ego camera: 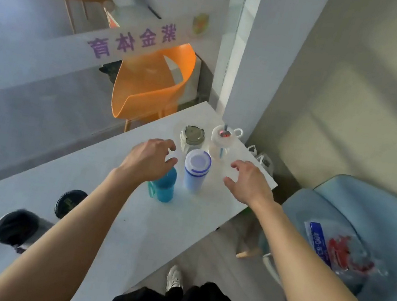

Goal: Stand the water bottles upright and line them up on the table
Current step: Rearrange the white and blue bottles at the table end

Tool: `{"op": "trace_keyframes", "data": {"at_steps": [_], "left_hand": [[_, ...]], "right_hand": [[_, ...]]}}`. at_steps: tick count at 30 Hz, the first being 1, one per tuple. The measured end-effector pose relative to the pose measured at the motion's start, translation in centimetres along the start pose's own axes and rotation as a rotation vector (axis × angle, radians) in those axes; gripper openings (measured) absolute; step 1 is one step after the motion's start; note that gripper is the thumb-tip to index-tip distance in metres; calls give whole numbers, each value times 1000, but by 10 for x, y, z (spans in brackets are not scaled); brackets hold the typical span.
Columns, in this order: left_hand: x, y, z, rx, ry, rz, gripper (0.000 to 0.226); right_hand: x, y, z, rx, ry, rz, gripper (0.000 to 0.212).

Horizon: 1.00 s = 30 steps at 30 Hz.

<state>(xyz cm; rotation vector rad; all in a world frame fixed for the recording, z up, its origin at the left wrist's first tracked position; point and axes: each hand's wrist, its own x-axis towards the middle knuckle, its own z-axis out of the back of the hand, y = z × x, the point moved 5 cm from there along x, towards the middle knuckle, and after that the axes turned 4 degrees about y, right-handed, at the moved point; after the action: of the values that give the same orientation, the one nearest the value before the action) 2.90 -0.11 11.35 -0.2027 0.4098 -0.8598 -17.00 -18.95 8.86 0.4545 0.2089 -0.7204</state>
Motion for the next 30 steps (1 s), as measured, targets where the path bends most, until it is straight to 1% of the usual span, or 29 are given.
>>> {"op": "trace_keyframes", "data": {"at_steps": [3, 5, 8, 10, 11, 13, 14, 16, 20, 23, 25, 27, 28, 29, 30], "left_hand": [[30, -5, 3, 3, -50, 56, 42], [49, -9, 3, -8, -63, 88, 43], [77, -12, 3, -23, -63, 131, 50], [95, -15, 0, -35, -28, 162, 57], [104, -16, -2, -48, -8, 180, 60], [120, -20, -8, -61, 11, 223, 64], [129, -22, -11, -59, 13, 242, 65], [145, -26, -17, -69, 16, 284, 71], [165, -32, -33, -84, 28, 360, 84], [171, -33, -45, -63, 49, 400, 84], [172, -31, -49, -73, 58, 419, 81], [172, -29, -50, -93, 63, 428, 80], [173, -28, -51, -102, 65, 433, 79], [173, -28, -51, -109, 67, 438, 79], [173, -28, -50, -114, 69, 443, 79]], "right_hand": [[36, -15, 5, 55, -37, -21, 69], [66, -22, 7, 91, -94, -22, 77], [116, -31, 10, 135, -222, 2, 96], [149, -35, 11, 101, -254, 41, 110], [164, -36, 11, 64, -254, 69, 112], [187, -34, 11, -47, -254, 149, 104], [196, -32, 9, -106, -246, 185, 99], [212, -30, 3, -182, -183, 242, 96], [237, -33, 1, -148, 7, 375, 88], [248, -35, 0, -172, 217, 472, 103], [254, -37, -3, -166, 287, 515, 113], [256, -40, -7, -116, 277, 530, 129], [256, -42, -7, -72, 240, 519, 136], [255, -45, -6, -20, 182, 499, 138], [255, -47, -4, 18, 110, 483, 134]]}}
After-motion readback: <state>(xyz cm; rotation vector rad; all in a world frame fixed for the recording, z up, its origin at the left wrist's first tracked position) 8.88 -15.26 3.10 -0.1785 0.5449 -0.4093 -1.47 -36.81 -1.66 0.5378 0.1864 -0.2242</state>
